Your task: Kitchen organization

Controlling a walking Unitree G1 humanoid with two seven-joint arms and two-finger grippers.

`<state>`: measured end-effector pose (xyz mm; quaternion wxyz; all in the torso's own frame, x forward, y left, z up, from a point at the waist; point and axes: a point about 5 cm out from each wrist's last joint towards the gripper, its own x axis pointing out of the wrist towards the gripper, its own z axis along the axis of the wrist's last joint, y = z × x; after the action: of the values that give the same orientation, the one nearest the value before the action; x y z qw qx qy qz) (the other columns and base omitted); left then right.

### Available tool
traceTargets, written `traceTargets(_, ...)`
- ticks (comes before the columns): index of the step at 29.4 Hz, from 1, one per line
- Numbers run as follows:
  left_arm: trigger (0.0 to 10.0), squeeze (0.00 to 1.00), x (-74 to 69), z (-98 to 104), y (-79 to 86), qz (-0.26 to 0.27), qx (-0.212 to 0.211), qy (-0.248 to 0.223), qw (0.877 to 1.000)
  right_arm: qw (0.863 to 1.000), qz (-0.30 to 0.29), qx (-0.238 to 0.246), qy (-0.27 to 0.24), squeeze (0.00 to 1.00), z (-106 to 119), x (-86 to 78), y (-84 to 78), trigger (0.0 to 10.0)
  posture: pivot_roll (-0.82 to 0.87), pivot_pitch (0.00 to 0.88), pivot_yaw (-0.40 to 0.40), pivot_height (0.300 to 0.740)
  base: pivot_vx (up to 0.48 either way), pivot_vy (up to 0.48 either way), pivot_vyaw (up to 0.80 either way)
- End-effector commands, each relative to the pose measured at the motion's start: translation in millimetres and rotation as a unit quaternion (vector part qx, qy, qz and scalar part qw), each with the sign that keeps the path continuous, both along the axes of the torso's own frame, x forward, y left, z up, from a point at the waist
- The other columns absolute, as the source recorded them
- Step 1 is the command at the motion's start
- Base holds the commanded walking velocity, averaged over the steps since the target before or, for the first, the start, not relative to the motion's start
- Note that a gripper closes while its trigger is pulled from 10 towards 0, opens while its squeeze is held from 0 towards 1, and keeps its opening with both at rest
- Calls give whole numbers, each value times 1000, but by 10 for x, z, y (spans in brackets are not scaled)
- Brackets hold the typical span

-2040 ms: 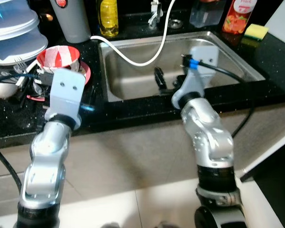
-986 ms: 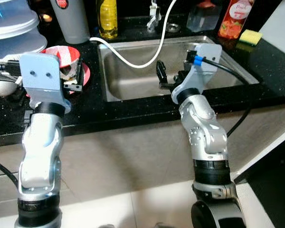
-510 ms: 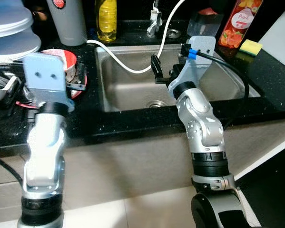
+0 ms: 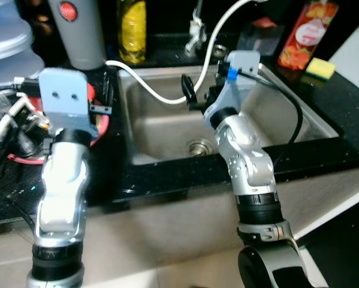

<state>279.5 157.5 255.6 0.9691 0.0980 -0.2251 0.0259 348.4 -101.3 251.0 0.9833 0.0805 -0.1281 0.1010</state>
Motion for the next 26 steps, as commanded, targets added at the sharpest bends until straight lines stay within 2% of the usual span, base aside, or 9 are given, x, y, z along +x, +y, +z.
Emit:
traceTargets(1, 10000, 0, -17, -30, 5, 2, 1, 2, 1000, 1000, -2, 0, 6, 0, -40, 5, -3, 10000, 107, 0, -38, 740, 364, 0, 0)
traceTargets(6, 10000, 0, -26, -43, 6, 6, 0, 4, 1000, 1000, 4, 0, 7, 0, -54, 14, 27, 10000, 114, 0, -44, 740, 328, 0, 0)
traceTargets(14, 10000, 0, -41, -41, -52, -5, -5, 4, 1000, 1000, 8, -2, 10, 0, -66, 29, 40, 10000, 119, 0, -48, 740, 0, 0, 0)
traceTargets(26, 10000, 0, -24, -57, -42, -1, 0, 11, 1000, 1000, 10, -1, 12, 0, -83, 25, 49, 10000, 115, 0, -44, 740, 0, 0, 0)
